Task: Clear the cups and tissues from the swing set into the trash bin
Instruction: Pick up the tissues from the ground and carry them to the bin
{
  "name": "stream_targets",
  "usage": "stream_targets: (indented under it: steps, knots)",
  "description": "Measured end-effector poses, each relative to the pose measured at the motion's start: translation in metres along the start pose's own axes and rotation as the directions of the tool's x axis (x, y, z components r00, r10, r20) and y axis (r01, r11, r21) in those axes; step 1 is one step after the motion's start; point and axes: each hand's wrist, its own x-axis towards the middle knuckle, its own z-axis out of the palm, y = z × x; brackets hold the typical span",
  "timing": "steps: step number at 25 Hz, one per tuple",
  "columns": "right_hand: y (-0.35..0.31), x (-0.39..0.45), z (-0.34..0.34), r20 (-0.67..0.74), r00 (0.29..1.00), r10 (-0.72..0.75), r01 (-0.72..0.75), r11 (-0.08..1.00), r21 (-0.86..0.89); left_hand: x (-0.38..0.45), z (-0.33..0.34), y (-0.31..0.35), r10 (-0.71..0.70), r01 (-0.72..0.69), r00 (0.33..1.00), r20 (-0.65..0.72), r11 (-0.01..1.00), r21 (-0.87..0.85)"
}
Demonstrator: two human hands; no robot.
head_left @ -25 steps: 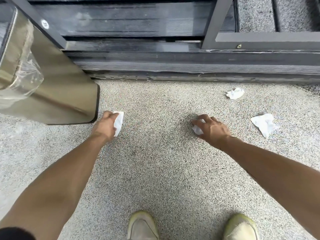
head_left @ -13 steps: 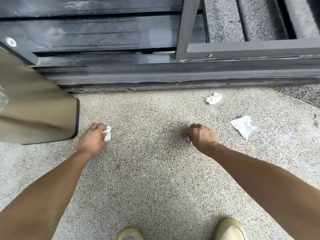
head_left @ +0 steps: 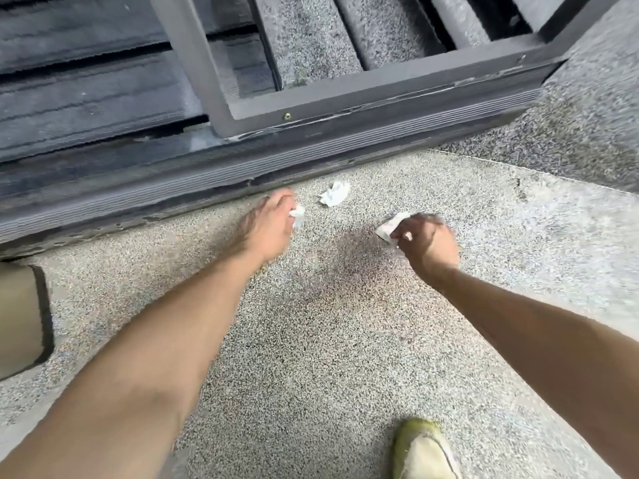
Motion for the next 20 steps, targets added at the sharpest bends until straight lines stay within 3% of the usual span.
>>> stream_targets:
  steps: [4, 10, 13, 20]
  knots:
    - [0.015, 0.002, -0.01, 0.054, 0.998, 0.019, -0.02, 1.0, 0.004, 0.034, 0.008, 0.044, 0.166, -0.177, 0.982, 0.085, 0.974, 0.14]
    - [0.016, 0.017, 0.013, 0.212, 0.976, 0.046, -0.047, 0.999, 0.001, 0.068, 0.025, 0.057, 0.244, -0.31, 0.944, 0.224, 0.889, 0.339]
    - [0.02, 0.016, 0.026, 0.158, 0.985, 0.068, -0.067, 0.998, -0.012, 0.071, 0.028, 0.053, 0.279, -0.325, 0.941, 0.192, 0.903, 0.281]
    - [0.02, 0.01, 0.026, 0.098, 0.995, 0.018, -0.023, 0.998, 0.053, 0.064, 0.03, 0.064, 0.196, -0.216, 0.973, 0.124, 0.961, 0.175]
